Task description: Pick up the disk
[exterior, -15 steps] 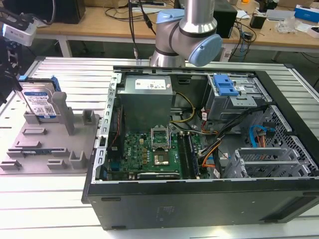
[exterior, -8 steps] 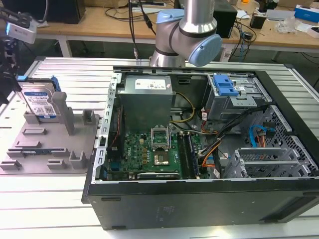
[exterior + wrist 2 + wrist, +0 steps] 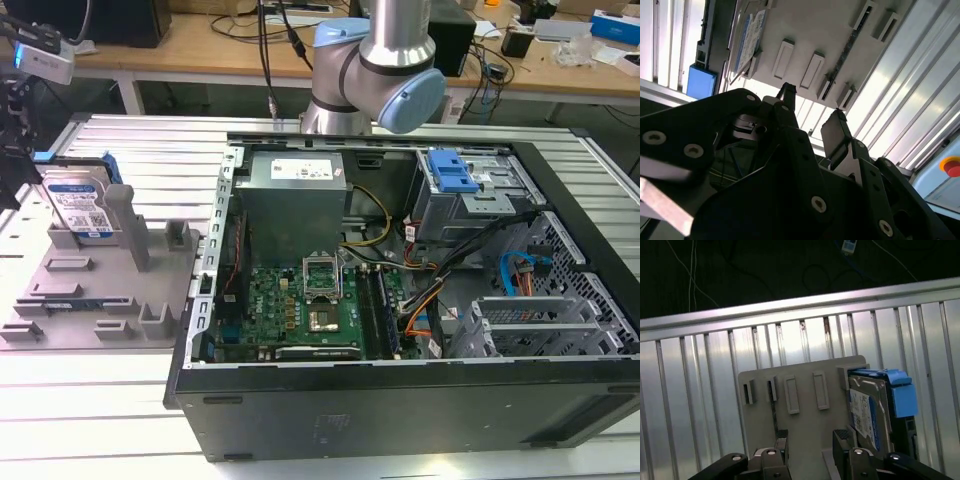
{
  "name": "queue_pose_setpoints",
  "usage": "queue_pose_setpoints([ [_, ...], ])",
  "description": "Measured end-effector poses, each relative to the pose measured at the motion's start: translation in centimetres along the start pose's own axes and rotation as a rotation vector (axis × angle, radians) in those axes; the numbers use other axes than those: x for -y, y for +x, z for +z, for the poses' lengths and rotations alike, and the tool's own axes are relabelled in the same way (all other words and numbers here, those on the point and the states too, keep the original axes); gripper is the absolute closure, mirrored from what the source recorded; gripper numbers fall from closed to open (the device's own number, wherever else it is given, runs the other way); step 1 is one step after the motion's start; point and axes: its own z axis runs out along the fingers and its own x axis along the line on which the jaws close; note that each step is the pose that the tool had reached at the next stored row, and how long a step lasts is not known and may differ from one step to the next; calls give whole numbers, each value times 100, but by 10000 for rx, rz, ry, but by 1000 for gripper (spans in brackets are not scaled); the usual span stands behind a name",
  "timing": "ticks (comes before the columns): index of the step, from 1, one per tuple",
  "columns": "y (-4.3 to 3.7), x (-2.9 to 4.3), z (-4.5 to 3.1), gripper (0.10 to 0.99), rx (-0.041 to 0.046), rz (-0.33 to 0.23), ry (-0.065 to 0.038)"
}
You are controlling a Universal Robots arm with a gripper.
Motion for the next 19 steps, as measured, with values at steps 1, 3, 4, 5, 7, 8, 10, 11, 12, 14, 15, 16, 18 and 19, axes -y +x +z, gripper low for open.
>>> queue_pose_setpoints([
  [1, 0, 0, 0, 604, 0, 0, -1],
  [3, 0, 0, 0, 604, 0, 0, 0],
  [4, -7, -1, 1, 604, 3, 2, 2],
  [5, -54, -7, 0, 604, 1, 0, -2],
  [7, -183, -27, 2, 604, 0, 0, -1],
  [8, -258, -39, 3, 604, 1, -2, -1],
  [10, -372, -65, 6, 604, 0, -15, -1],
  [11, -408, -76, 7, 604, 0, -22, -1],
  [12, -453, -89, 9, 604, 0, -33, 0],
  [14, -531, -113, 11, 604, -1, -49, -1],
  [15, -562, -122, 12, 604, -1, -56, -1],
  [16, -597, -132, 13, 604, -2, -65, -2],
  [18, -701, -165, 17, 604, -2, -87, 0],
  [19, -748, -181, 18, 604, -3, -100, -1],
])
